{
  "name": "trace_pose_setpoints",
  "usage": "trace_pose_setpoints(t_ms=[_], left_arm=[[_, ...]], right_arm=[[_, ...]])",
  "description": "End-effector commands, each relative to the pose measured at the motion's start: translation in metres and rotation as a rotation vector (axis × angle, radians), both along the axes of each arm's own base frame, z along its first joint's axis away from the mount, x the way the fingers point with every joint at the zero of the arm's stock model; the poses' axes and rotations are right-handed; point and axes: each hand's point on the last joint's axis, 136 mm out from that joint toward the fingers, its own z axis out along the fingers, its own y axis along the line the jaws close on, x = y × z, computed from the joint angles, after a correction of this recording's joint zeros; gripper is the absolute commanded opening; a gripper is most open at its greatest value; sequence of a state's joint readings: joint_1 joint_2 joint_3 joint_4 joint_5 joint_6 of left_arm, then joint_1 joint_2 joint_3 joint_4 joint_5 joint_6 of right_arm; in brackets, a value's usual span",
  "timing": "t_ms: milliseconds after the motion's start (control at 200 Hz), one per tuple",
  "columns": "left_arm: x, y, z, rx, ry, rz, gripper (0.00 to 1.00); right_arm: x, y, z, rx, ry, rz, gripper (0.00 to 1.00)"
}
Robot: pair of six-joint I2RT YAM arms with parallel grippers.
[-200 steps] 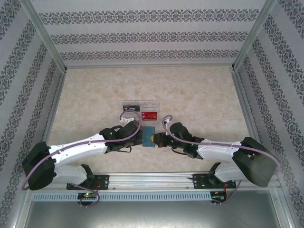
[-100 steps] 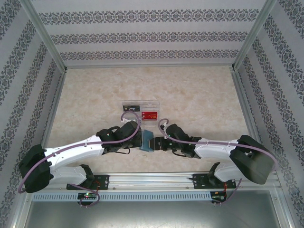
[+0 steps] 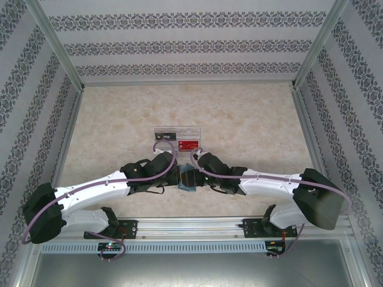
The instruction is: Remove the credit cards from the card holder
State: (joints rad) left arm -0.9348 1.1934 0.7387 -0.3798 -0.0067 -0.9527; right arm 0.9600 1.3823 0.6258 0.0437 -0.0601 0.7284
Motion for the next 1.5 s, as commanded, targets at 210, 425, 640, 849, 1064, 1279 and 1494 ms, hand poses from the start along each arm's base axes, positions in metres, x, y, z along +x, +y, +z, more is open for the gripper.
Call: trace_pose_setpoints(t_ms=[210, 425, 640, 849, 1064, 1279, 1494], left_arm=[[0.002, 0.007, 0.011, 0.018, -0.049, 0.002, 0.00], [0.002, 0.017, 0.004, 0.067, -0.057, 0.014, 0.00], [0.002, 0.023, -0.005, 0.106, -0.056, 0.015, 0.00], [0.007, 0.036, -0.019, 0.178, -0.046, 0.004, 0.00], [0.012, 0.068, -0.032, 0.248, -0.023, 0.076, 0.09], [0.006, 0.048, -0.004, 0.062, -0.089, 0.014, 0.63], [0.007, 0.031, 0.023, -0.030, -0.138, 0.004, 0.64]], right_arm=[[0.008, -0.035, -0.015, -0.216, -0.040, -0.058, 0.62], [0.007, -0.061, -0.017, -0.213, -0.049, -0.115, 0.50], [0.009, -0.071, -0.016, -0.199, -0.056, -0.138, 0.28], [0.008, -0.059, -0.016, -0.127, -0.042, -0.112, 0.00], [0.005, -0.056, -0.019, -0.015, -0.014, -0.182, 0.00], [-0.001, -0.048, -0.015, 0.056, -0.051, -0.215, 0.00], [-0.001, -0.045, -0.012, 0.073, -0.066, -0.232, 0.00]])
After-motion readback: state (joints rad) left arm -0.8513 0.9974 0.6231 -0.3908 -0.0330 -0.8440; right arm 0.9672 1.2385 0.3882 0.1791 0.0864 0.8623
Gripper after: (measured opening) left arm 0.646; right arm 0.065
